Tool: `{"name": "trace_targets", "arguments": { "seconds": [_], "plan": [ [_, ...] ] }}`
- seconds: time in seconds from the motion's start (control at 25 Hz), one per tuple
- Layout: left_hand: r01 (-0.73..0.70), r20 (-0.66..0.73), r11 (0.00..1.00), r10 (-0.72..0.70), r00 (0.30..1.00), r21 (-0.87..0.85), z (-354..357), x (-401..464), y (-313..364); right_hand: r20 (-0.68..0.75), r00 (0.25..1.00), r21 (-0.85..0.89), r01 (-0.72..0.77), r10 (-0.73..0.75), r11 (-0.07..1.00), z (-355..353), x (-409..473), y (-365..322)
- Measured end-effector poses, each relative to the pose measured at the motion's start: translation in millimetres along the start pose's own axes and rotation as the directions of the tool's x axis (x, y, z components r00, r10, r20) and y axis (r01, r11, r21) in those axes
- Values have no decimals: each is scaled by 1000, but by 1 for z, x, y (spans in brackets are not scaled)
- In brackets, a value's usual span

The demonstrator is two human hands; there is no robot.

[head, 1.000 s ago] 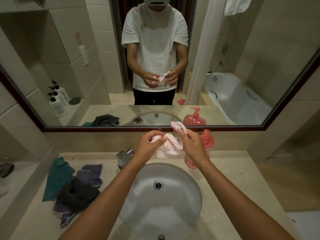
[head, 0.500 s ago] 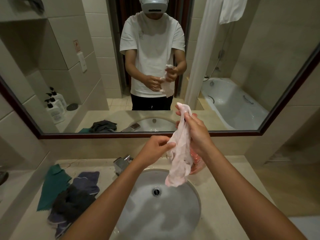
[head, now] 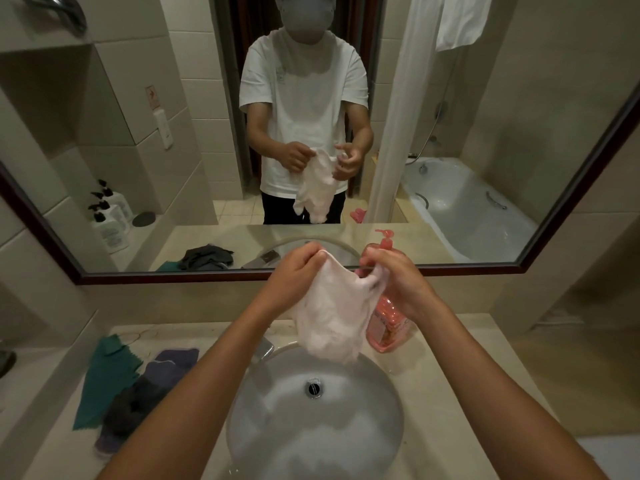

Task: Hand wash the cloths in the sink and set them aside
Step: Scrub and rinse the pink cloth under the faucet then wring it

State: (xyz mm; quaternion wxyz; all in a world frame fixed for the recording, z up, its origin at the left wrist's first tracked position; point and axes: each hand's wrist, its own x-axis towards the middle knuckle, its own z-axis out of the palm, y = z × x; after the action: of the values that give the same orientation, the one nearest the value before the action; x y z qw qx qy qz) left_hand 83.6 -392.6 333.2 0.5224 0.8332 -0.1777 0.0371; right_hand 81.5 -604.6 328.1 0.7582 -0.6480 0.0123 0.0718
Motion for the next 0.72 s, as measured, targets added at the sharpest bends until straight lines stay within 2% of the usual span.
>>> {"name": "trace_targets", "arguments": {
  "seconds": [0.12, 0.24, 0.32, 0.4, 0.44, 0.48, 0.56, 0.64, 0.72],
  "plan": [
    [-72, 66, 994, 66, 996, 83, -6, 6, 11, 191, 982, -185, 45, -9, 982, 4, -7, -2],
    [-57, 83, 998, 53, 995, 41, -15, 6, 16, 367, 930, -523, 183, 26, 833, 15, -14, 6],
    [-6, 41, 999, 5, 999, 32, -25, 7, 17, 342, 939, -537, 228, -37, 812, 17, -15, 7],
    [27, -39, 998, -25, 999, 49, -34, 7, 14, 241, 966, -450, 195, -91, 871, 13, -16, 4],
    [25, -59, 998, -21, 998, 64, -36, 7, 13, 238, 968, -410, 178, -83, 895, 14, -16, 4],
    [18, -58, 997, -13, 998, 80, -36, 7, 13, 273, 960, -401, 175, -65, 899, 17, -17, 3],
    [-3, -22, 998, 5, 1000, 71, -34, 7, 16, 320, 946, -493, 214, -53, 843, 30, -16, 8],
    [-15, -8, 998, 16, 1000, 53, -32, 7, 17, 268, 957, -536, 244, -111, 808, 38, -14, 14],
    [-2, -13, 998, 3, 1000, 68, -36, 7, 11, 197, 971, -487, 218, -137, 846, 32, -12, 14]
  ]
}}
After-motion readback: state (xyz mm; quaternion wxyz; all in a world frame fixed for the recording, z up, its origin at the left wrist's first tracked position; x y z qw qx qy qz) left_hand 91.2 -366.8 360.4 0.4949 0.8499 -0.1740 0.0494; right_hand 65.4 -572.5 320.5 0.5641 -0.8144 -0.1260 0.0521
